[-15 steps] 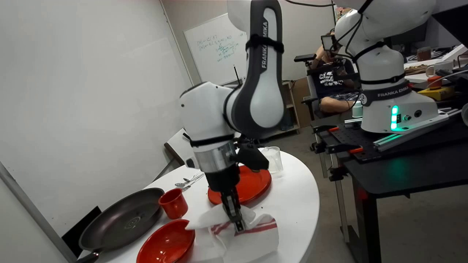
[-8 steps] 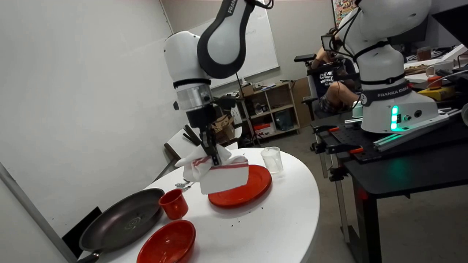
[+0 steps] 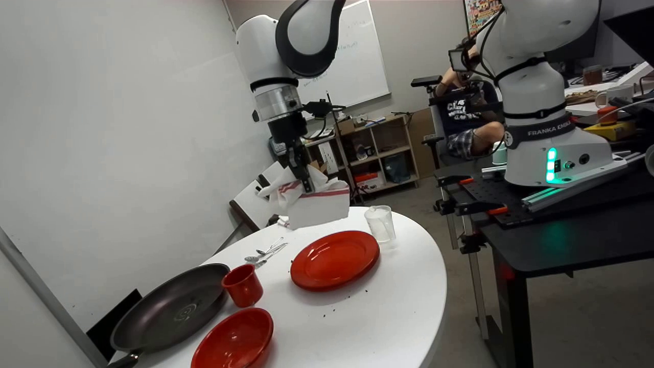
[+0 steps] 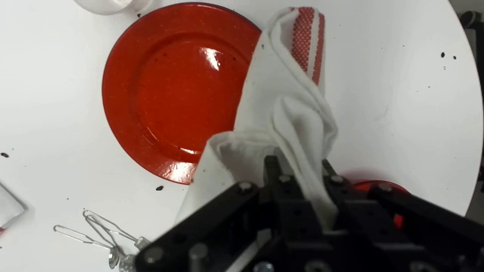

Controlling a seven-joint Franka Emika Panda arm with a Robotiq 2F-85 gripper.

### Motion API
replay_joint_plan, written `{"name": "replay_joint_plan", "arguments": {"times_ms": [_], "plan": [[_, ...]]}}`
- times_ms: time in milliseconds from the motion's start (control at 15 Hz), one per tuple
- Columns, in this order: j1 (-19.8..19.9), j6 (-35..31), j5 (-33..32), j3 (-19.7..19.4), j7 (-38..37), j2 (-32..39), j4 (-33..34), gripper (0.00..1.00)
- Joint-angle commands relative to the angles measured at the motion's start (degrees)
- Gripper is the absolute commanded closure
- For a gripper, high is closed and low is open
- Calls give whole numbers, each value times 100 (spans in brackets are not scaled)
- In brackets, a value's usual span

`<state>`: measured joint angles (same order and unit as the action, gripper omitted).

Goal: Use the tea towel to wipe the plate

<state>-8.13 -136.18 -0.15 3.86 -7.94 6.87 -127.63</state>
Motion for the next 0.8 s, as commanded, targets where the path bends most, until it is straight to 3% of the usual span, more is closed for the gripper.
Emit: {"name": "replay_joint_plan", "arguments": {"times_ms": [0, 733], "plan": [[20, -147, -171, 33, -380, -160, -242, 97], [271, -212, -189, -281, -768, 775, 496, 97]]}}
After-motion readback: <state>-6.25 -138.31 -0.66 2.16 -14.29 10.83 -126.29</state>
